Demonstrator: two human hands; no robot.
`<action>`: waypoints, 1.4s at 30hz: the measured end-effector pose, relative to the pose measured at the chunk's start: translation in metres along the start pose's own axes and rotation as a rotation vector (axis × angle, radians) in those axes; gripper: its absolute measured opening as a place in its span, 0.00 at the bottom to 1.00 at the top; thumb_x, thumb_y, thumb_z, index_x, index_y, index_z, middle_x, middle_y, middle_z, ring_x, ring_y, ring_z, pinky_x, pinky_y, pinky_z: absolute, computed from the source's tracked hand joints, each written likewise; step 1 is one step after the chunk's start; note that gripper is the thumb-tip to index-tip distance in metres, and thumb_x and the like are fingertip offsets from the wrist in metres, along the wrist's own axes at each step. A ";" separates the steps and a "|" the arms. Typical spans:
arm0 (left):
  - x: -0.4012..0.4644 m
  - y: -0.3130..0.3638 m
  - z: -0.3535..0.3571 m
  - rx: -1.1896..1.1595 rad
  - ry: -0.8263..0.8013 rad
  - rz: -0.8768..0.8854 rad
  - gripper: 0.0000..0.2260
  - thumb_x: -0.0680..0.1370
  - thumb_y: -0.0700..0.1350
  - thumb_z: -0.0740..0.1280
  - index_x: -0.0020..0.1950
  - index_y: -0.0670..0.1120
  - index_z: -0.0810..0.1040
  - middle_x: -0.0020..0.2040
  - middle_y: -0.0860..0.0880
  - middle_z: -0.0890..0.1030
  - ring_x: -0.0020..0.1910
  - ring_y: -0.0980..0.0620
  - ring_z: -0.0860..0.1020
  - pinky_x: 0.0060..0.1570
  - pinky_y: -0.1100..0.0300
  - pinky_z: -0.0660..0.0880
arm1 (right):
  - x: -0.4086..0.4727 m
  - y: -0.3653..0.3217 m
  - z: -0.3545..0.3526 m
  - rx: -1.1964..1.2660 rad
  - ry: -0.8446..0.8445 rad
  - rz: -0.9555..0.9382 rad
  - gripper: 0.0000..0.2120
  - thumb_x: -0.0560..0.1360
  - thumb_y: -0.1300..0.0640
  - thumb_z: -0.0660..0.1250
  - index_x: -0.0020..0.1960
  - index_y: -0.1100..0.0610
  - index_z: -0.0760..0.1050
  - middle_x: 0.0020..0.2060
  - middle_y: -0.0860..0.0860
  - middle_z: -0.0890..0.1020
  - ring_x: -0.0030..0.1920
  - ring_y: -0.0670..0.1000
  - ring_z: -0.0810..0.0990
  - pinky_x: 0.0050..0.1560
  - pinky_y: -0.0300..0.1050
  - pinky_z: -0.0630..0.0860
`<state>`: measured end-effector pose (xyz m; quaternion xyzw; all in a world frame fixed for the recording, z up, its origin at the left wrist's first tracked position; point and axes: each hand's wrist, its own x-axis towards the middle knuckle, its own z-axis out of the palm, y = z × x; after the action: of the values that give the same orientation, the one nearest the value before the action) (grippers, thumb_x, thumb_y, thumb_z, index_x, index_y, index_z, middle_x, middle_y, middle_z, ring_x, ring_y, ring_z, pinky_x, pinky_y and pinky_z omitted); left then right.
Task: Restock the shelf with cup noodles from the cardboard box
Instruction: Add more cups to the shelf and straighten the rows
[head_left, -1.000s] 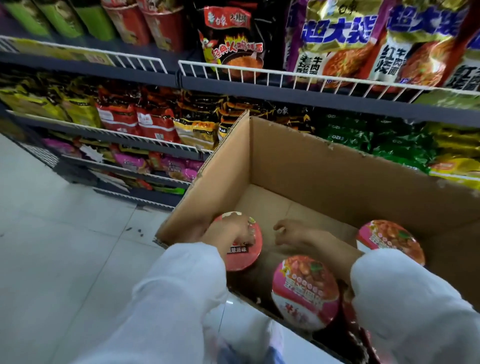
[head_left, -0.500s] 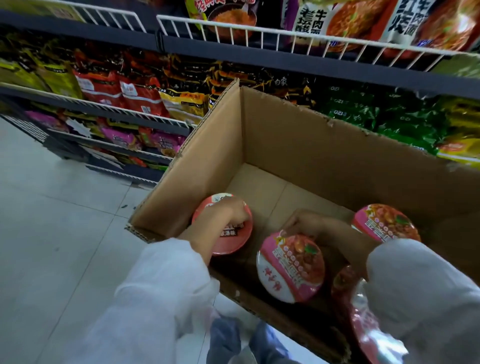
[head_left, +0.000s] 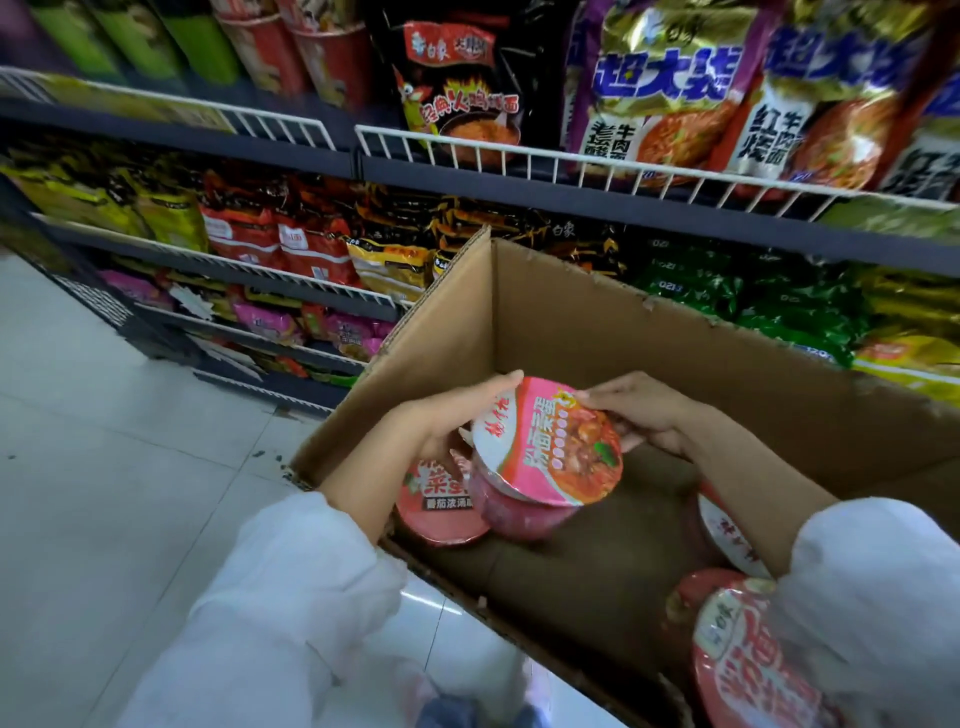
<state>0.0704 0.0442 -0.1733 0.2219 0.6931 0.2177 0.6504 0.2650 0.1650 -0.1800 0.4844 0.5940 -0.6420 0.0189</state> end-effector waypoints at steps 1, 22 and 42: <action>-0.003 0.000 -0.003 -0.012 0.082 0.023 0.32 0.68 0.68 0.65 0.61 0.46 0.78 0.55 0.44 0.83 0.57 0.43 0.79 0.63 0.44 0.71 | 0.001 -0.002 0.008 0.048 0.027 -0.009 0.11 0.75 0.54 0.68 0.55 0.59 0.79 0.26 0.49 0.82 0.24 0.44 0.80 0.22 0.36 0.76; -0.023 -0.028 -0.015 0.145 0.454 -0.196 0.26 0.79 0.55 0.62 0.71 0.41 0.63 0.67 0.40 0.71 0.65 0.40 0.71 0.61 0.43 0.70 | 0.021 0.015 0.101 0.297 -0.168 0.181 0.18 0.70 0.47 0.71 0.54 0.57 0.77 0.49 0.56 0.83 0.49 0.55 0.82 0.58 0.55 0.76; 0.023 -0.024 0.016 -0.503 0.148 0.016 0.24 0.72 0.55 0.71 0.64 0.45 0.75 0.55 0.43 0.82 0.56 0.44 0.80 0.62 0.47 0.74 | 0.017 0.023 0.043 0.457 0.045 0.120 0.15 0.74 0.44 0.65 0.49 0.55 0.77 0.39 0.51 0.84 0.41 0.49 0.82 0.41 0.43 0.76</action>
<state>0.0848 0.0383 -0.2066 0.0424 0.6610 0.4040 0.6309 0.2444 0.1335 -0.2157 0.5247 0.4038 -0.7465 -0.0663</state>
